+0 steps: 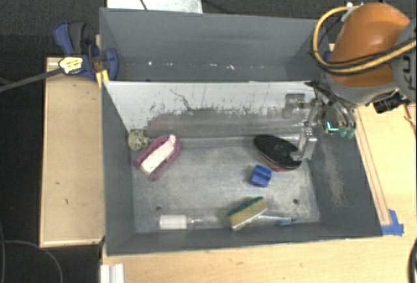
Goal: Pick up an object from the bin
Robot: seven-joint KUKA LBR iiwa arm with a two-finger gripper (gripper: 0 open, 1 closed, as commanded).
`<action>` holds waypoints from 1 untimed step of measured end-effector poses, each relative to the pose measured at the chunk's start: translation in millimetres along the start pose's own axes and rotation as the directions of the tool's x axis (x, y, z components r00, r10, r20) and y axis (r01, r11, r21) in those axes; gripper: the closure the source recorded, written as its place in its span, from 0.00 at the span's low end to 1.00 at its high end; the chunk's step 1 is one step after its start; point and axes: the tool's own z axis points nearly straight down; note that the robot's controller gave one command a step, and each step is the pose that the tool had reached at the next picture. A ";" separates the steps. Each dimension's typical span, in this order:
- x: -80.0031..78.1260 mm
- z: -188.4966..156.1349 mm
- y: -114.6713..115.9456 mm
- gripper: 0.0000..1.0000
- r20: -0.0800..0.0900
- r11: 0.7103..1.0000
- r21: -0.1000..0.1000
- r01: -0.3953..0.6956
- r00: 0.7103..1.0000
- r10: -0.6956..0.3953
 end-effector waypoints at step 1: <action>8.2 124.1 -8.3 0.00 0.008 0.987 -0.001 -0.159 0.987 0.159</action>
Offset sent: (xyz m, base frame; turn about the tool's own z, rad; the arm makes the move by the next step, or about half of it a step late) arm -0.0097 -0.0082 -0.1225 0.1582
